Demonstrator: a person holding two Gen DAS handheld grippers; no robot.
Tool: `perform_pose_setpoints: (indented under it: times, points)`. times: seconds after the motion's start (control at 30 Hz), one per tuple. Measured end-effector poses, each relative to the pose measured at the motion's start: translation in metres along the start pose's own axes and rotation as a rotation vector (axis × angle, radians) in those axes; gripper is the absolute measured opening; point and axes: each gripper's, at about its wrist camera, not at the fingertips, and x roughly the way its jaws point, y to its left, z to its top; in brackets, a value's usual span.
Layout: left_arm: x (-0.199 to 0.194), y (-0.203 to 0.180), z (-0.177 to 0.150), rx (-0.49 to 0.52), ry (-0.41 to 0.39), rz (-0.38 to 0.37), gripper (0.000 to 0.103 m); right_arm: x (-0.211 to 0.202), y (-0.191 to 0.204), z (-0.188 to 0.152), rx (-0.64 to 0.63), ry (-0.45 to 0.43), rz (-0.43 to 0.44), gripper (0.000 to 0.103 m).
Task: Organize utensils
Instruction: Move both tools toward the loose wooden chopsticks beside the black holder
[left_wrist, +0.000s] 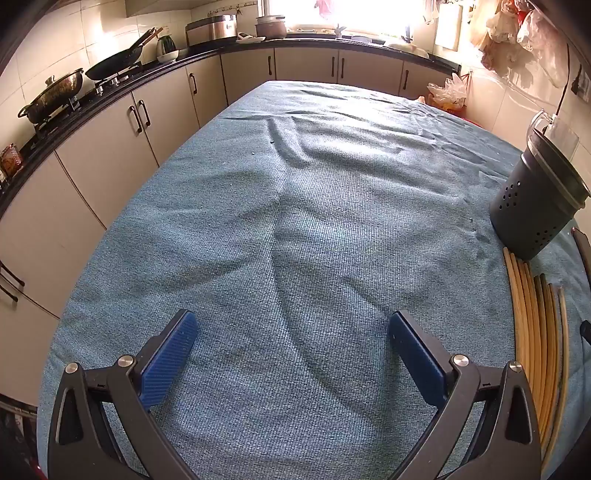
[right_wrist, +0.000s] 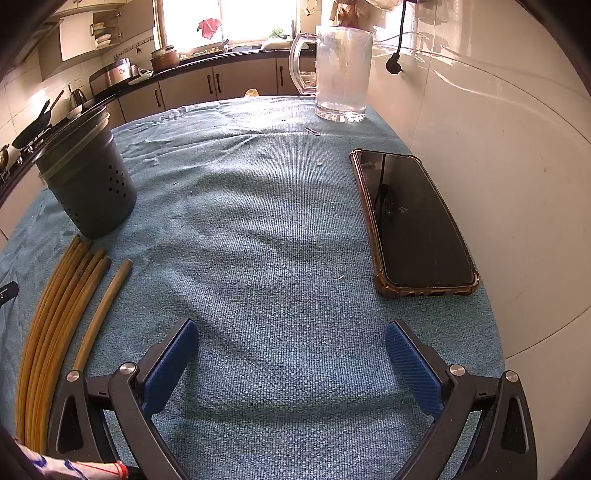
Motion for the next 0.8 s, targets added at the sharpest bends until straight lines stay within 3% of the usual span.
perform_pose_setpoints:
  times: [0.5, 0.67, 0.8]
  points:
    - [-0.003, 0.0, -0.001, 0.008, 0.012, 0.015, 0.103, 0.001, -0.001, 0.003, -0.004, 0.034, 0.009, 0.103]
    - [-0.032, 0.001, -0.008, 0.001, -0.025, 0.017, 0.103, -0.003, -0.001, 0.002, 0.009, 0.042, -0.006, 0.101]
    - [-0.069, -0.005, -0.01, 0.019, -0.097, 0.035, 0.103, -0.016, 0.002, 0.002, 0.043, -0.019, -0.026, 0.095]
